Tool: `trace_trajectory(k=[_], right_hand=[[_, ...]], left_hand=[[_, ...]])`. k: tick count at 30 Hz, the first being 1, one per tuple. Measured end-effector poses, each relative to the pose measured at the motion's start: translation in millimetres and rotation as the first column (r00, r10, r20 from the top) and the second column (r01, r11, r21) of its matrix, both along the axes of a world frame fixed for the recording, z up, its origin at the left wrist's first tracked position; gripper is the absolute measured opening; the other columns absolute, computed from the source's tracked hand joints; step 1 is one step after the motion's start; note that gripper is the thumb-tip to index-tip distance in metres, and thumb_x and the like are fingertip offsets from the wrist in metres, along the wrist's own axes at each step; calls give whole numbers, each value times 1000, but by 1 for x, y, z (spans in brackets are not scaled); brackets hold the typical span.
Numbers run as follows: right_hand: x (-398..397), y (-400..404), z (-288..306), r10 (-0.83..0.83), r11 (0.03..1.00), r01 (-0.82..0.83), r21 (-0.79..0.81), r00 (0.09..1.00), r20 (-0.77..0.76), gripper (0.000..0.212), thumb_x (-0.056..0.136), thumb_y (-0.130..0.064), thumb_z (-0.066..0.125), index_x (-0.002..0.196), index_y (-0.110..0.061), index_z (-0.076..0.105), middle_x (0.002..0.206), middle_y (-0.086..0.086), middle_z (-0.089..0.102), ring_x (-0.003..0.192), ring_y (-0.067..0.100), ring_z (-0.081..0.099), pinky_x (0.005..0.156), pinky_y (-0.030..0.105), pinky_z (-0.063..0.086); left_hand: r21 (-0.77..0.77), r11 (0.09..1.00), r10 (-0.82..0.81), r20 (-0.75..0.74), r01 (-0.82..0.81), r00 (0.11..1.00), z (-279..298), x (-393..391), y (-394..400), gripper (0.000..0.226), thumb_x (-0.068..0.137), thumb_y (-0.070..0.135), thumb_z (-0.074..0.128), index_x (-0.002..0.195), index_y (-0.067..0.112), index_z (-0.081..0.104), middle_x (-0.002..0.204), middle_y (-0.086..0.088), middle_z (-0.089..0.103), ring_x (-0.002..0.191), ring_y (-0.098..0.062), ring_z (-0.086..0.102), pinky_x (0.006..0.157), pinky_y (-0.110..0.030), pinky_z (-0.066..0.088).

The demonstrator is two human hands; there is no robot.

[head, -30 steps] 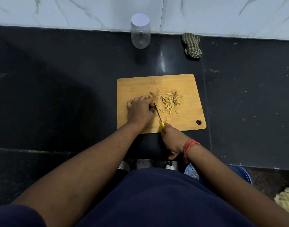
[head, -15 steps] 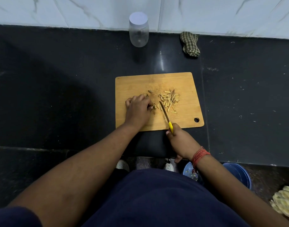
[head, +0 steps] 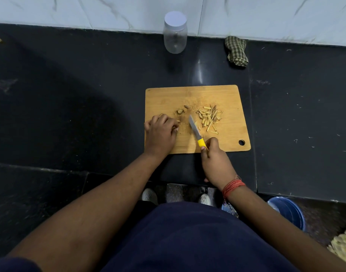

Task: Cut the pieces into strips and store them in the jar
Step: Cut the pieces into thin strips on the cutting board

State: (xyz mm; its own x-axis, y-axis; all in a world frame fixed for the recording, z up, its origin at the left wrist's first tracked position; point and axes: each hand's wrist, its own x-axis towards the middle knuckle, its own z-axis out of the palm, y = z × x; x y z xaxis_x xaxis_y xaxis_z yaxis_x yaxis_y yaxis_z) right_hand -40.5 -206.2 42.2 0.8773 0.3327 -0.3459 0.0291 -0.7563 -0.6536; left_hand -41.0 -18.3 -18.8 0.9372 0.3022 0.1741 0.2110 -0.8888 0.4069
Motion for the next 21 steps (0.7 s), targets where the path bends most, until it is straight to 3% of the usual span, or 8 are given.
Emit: trace_trajectory(k=[7, 11, 15, 21], right_hand=[[-3, 2, 1, 61, 998, -61, 17, 998, 30, 9, 102, -21, 41, 102, -19, 32, 76, 11, 58, 55, 33, 60, 44, 51, 52], [-5, 9, 2, 192, 981, -192, -7, 981, 35, 9, 102, -16, 40, 103, -17, 31, 75, 7, 54, 60, 32, 59, 43, 43, 48], [-3, 13, 2, 191, 982, -191, 0, 982, -7, 7, 102, -13, 36, 104, -15, 30, 76, 10, 51, 49, 23, 53, 28, 26, 40], [-4, 7, 4, 18, 999, -17, 46, 999, -31, 7, 102, -12, 33, 105, -17, 30, 81, 14, 55, 51, 34, 60, 31, 42, 50]], left_hand=[[-44, 998, 41, -13, -41, 999, 4, -1, 4, 14, 89, 33, 68, 96, 22, 62, 107, 5, 59, 106, -19, 48, 88, -35, 25], [-62, 992, 108, 4, -108, 994, 2, -6, 8, 19, 92, 31, 62, 106, 18, 61, 111, 0, 58, 108, -22, 49, 92, -41, 32], [-24, 993, 112, -26, -113, 993, -1, -12, 12, 24, 92, 32, 61, 111, 16, 60, 113, -3, 56, 107, -25, 48, 93, -45, 35], [10, 994, 110, -46, -110, 993, -1, -15, 16, 24, 92, 32, 61, 109, 15, 62, 113, -3, 57, 107, -25, 49, 93, -45, 35]])
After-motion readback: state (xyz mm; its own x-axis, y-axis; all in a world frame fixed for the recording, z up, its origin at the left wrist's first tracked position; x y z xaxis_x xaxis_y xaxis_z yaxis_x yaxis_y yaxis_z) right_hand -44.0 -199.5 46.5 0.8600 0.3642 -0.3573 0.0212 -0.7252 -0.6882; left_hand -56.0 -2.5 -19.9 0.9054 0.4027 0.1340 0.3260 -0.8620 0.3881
